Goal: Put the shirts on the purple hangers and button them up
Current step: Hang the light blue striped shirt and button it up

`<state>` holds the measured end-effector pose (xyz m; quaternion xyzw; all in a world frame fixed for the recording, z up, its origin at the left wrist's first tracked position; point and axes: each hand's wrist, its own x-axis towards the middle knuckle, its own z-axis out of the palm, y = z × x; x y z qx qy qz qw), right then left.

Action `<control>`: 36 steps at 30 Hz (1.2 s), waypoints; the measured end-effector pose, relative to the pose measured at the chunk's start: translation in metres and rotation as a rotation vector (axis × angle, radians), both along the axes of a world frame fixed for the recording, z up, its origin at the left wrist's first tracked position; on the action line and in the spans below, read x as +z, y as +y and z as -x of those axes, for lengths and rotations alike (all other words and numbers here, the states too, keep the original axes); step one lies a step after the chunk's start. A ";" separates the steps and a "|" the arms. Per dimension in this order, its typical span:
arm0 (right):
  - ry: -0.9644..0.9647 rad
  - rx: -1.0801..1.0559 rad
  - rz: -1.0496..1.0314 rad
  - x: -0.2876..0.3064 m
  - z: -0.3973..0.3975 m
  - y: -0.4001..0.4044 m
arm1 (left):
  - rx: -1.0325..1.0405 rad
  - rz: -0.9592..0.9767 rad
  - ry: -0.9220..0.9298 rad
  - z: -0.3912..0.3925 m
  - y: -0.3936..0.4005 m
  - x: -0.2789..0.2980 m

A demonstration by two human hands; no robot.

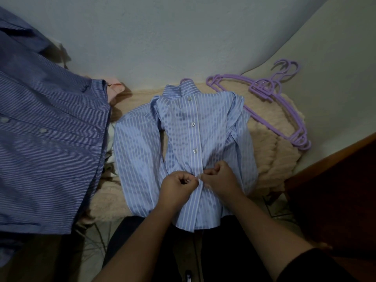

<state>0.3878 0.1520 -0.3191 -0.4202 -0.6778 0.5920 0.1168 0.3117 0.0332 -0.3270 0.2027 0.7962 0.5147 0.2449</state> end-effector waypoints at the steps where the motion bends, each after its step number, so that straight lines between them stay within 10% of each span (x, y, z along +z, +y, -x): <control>1: 0.007 0.008 -0.022 0.000 0.000 0.000 | 0.008 0.006 -0.032 0.001 0.001 0.001; 9: 0.061 0.213 -0.294 -0.005 -0.005 -0.011 | 0.006 0.047 -0.240 0.014 0.005 0.004; 26: 0.110 0.074 0.276 -0.006 0.005 0.000 | -0.033 0.050 -0.364 0.029 0.005 -0.001; 36: 0.078 0.133 0.207 -0.006 0.007 0.002 | -0.087 0.088 -0.395 0.036 0.005 -0.002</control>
